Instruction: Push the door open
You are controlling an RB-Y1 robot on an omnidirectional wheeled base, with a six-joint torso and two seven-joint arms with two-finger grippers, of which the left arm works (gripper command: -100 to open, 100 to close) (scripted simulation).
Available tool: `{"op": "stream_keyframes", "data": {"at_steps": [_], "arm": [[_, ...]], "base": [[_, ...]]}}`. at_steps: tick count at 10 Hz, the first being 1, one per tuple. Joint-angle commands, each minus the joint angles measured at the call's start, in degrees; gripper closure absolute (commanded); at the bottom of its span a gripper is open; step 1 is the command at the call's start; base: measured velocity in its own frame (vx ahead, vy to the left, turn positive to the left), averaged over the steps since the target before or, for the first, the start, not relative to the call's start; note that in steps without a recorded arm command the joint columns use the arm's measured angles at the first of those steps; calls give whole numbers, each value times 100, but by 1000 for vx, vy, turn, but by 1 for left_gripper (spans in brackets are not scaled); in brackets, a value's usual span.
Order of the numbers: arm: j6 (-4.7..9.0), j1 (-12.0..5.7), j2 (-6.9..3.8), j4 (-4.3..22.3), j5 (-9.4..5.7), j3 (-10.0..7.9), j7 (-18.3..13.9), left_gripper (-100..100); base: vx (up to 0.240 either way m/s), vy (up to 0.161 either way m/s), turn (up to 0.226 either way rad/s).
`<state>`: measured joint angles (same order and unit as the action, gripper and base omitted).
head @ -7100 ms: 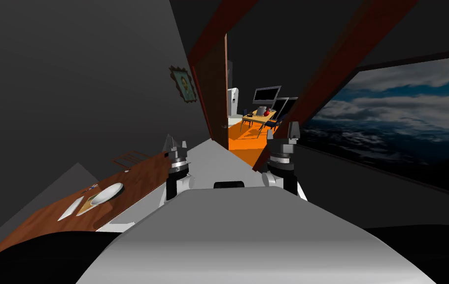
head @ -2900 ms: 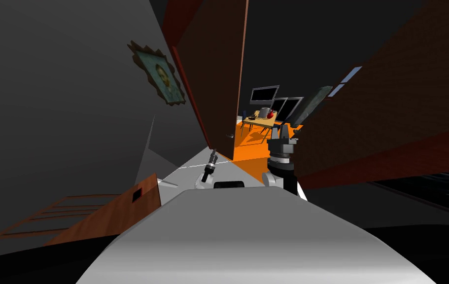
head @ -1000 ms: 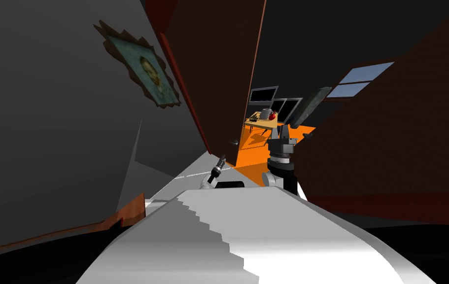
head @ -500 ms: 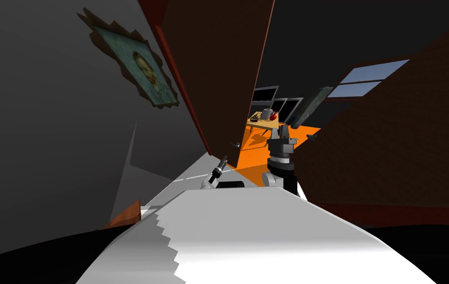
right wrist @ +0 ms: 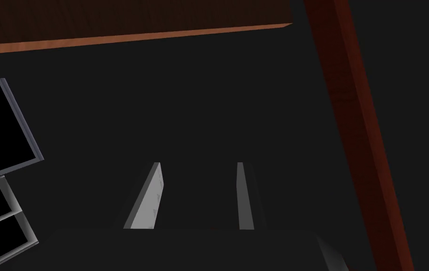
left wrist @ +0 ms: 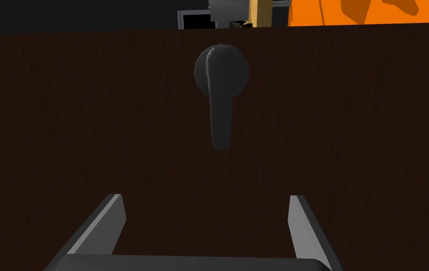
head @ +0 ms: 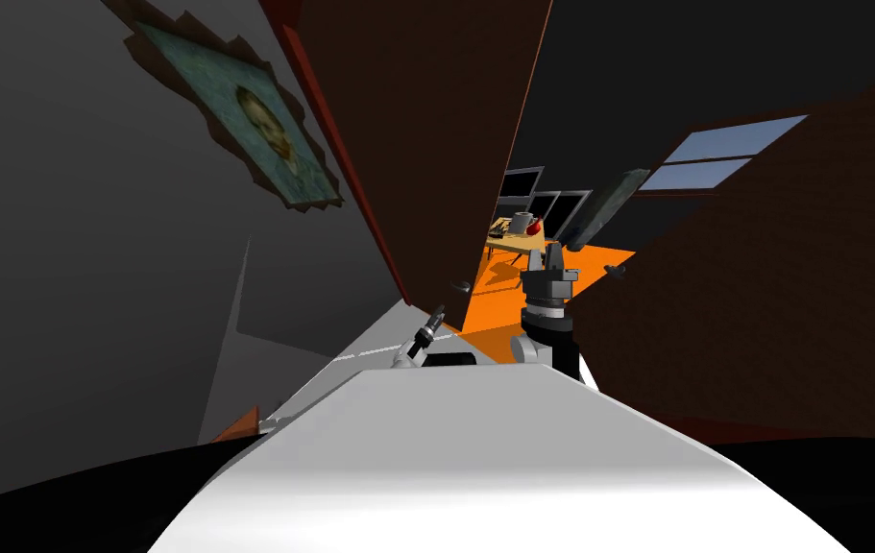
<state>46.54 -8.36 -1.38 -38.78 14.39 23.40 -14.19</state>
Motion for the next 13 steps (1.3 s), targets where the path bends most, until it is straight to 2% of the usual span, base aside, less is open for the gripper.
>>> {"op": "stream_keyframes", "data": {"at_steps": [1,3,6,9,11,12,13], "arm": [[37,-37,-34,85,-14,-24,21,-100],[40,-40,-71,106,-26,-49,47,-100],[44,-43,-62,135,-44,-84,84,-100],[49,-47,30,167,-64,-122,125,-100],[52,-50,137,186,-75,-144,149,-100],[75,-76,103,229,-76,-145,140,-100],[75,-76,103,229,-76,-145,140,100]], "base": [[151,-89,-18],[176,-110,-24],[170,-126,-26],[161,-103,-26],[177,-125,-25],[66,-57,3],[-7,6,3]]}}
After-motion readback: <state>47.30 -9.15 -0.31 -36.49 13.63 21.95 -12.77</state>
